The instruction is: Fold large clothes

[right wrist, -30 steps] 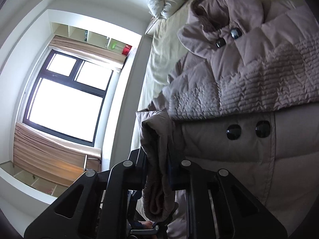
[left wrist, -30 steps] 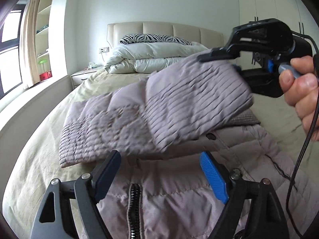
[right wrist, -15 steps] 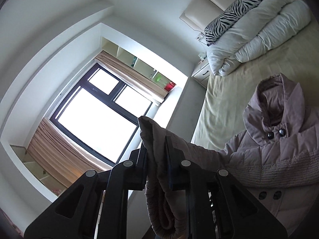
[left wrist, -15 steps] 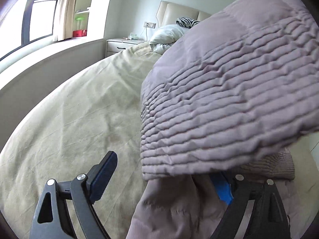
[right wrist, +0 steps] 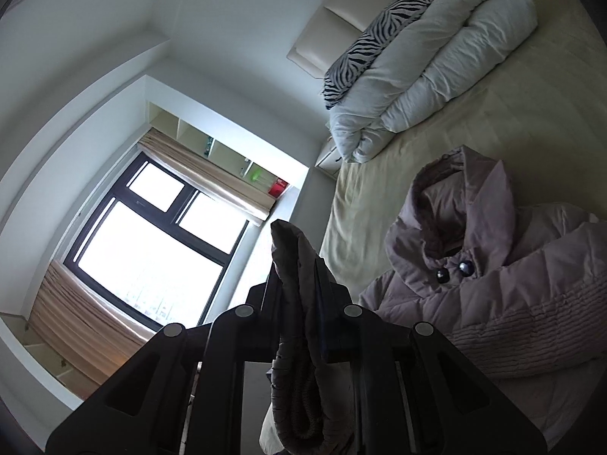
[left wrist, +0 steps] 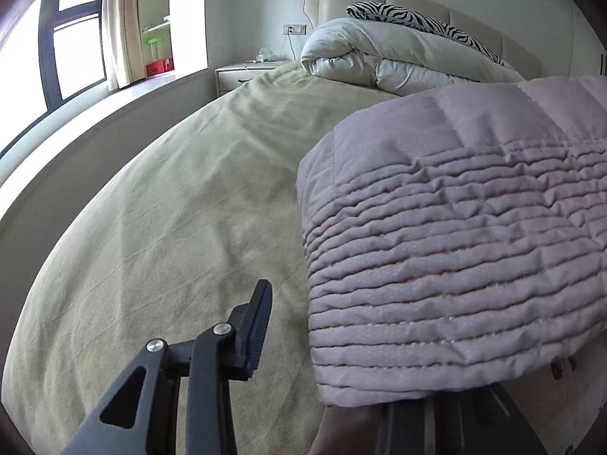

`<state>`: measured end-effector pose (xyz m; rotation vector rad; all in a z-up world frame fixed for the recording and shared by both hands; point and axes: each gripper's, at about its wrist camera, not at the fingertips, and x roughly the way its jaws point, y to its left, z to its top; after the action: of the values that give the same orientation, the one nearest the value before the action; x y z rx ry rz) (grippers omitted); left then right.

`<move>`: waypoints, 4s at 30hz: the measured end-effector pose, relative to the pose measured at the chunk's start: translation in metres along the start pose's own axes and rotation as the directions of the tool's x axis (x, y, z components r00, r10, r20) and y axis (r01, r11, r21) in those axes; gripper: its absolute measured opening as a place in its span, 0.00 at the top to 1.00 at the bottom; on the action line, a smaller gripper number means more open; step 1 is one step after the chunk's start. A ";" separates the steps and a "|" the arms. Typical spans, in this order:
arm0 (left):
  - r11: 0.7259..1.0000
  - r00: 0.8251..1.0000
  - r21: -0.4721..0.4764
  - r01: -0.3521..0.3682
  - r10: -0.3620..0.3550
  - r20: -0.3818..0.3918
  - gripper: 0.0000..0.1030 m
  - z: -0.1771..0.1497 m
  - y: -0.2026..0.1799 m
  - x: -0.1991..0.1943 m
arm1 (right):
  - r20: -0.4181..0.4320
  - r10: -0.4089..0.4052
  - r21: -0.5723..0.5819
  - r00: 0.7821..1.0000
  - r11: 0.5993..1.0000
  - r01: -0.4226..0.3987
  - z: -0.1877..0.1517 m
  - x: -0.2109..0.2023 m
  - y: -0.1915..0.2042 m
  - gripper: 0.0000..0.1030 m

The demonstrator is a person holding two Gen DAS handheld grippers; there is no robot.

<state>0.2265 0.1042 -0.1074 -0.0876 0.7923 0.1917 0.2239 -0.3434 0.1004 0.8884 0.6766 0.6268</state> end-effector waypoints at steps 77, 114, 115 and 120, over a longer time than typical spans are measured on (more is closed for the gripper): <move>0.933 0.943 0.139 0.332 -0.331 -0.034 0.00 0.131 -0.058 -0.005 | 0.086 -0.268 -0.198 0.960 0.939 0.280 0.008 0.054 -0.143 0.02; 0.740 0.731 -0.025 0.672 -0.668 -0.140 0.93 0.160 -0.122 0.014 | -0.030 -0.275 -0.436 0.961 0.869 0.235 0.054 0.130 -0.099 0.92; 0.741 0.735 -0.003 0.671 -0.666 -0.125 0.93 0.147 -0.118 0.001 | -0.029 -0.270 -0.444 0.962 0.866 0.230 0.040 0.117 -0.093 0.92; 0.734 0.732 0.026 0.679 -0.672 -0.111 0.93 0.084 -0.104 -0.039 | -0.043 -0.291 -0.433 0.956 0.867 0.244 -0.032 0.062 -0.097 0.92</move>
<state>0.2794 0.0095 -0.0202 -0.3222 0.8134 -0.5459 0.2592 -0.3302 -0.0132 0.3462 0.7098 0.5438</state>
